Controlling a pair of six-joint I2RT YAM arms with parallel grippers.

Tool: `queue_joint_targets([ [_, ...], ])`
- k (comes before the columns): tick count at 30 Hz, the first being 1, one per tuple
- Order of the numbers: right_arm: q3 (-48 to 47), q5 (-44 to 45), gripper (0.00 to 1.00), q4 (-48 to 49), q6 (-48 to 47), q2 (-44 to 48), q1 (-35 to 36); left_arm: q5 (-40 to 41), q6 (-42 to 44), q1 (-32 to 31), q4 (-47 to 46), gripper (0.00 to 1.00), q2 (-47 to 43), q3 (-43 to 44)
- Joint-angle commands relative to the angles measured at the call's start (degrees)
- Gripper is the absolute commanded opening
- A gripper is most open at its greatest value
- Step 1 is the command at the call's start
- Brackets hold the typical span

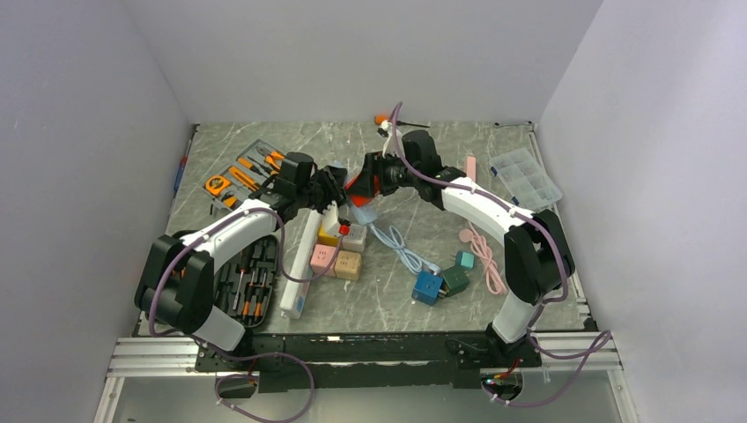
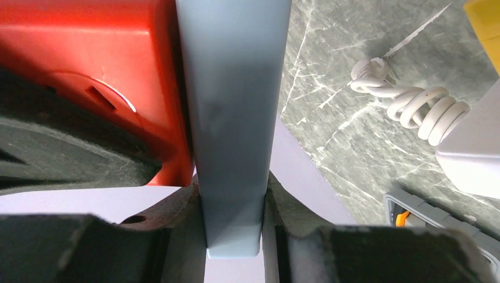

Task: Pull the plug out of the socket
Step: Remove the plug from the socket.

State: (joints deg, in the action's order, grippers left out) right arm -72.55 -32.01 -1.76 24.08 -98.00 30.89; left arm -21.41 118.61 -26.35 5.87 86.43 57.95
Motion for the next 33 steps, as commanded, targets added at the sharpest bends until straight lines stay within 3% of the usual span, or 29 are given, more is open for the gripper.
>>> queue_joint_targets([
  [1,-4.5,0.8,0.49,-2.6,-1.3,0.3,0.1,0.6,17.0,-0.1,-1.2,0.00,-1.5,0.0],
  [5,-4.0,2.9,0.21,-3.7,-3.1,2.1,-0.1,1.8,18.8,-0.2,-0.3,0.00,-1.2,-0.5],
  [11,-4.0,4.3,0.09,-5.2,-5.2,4.4,-1.1,2.9,20.5,-0.2,0.4,0.00,-0.8,-0.7],
  [17,-3.8,1.7,0.00,-5.2,-4.2,7.0,-6.0,4.6,22.7,0.0,1.4,0.00,0.1,-0.9],
  [33,-3.9,6.2,0.00,-10.1,-7.2,12.0,-9.0,10.1,27.9,-1.0,0.4,0.00,8.4,4.1],
])
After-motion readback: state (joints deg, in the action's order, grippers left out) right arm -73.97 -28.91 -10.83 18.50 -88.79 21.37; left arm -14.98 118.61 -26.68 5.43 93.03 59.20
